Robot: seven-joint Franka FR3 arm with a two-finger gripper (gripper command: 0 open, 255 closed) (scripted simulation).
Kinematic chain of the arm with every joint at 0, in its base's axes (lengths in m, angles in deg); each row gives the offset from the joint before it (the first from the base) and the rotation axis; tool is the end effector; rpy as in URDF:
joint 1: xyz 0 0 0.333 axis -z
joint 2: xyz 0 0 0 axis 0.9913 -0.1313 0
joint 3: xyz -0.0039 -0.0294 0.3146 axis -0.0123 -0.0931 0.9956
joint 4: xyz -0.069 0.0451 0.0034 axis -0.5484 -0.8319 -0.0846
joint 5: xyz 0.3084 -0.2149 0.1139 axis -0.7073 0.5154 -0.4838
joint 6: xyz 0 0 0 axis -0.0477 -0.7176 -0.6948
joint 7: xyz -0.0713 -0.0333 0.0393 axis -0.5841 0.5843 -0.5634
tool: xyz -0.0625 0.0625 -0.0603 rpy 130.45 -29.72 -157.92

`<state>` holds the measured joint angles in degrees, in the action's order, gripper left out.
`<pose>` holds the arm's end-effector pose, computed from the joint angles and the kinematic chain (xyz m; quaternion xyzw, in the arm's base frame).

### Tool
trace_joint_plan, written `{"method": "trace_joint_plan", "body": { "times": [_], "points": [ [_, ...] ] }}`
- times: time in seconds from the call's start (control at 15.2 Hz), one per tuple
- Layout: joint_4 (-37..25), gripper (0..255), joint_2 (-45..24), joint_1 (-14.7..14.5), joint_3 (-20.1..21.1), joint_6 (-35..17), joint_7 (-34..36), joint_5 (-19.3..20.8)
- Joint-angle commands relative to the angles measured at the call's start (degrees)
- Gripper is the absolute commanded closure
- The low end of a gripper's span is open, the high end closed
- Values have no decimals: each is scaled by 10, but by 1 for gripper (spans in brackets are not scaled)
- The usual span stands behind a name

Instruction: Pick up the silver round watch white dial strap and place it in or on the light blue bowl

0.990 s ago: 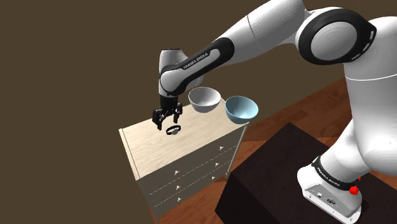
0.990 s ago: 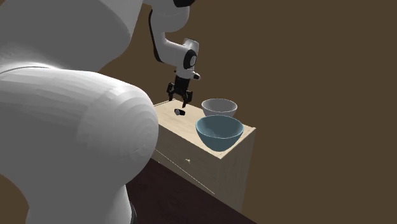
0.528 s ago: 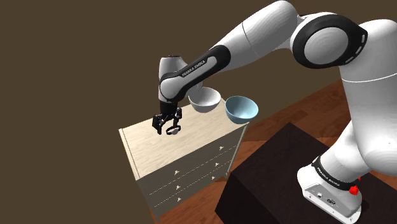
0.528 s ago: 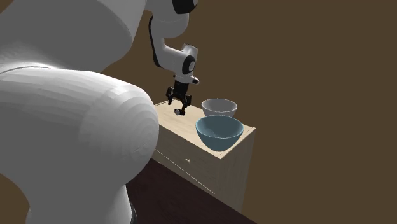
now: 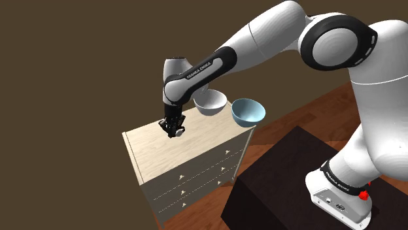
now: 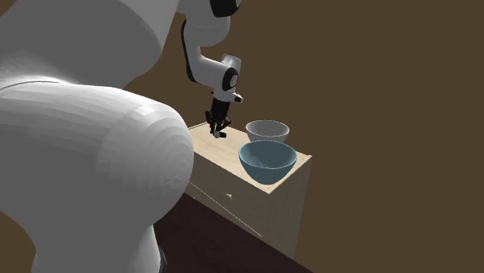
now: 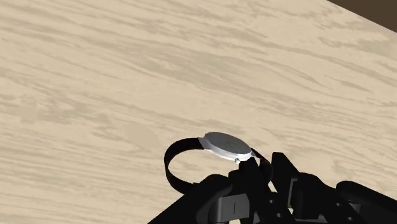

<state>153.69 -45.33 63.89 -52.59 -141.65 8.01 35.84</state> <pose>0.5938 0.3329 0.2068 -0.9882 -0.0677 0.0670 0.1196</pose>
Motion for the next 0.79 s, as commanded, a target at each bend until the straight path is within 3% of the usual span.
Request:
{"method": "trace_joint_plan", "body": {
  "times": [0.0, 0.73],
  "points": [
    [0, 255, 0, 0, 0, 0, 0, 0],
    [1, 255, 26, 2, 1, 24, 6, 0]
  ]
}}
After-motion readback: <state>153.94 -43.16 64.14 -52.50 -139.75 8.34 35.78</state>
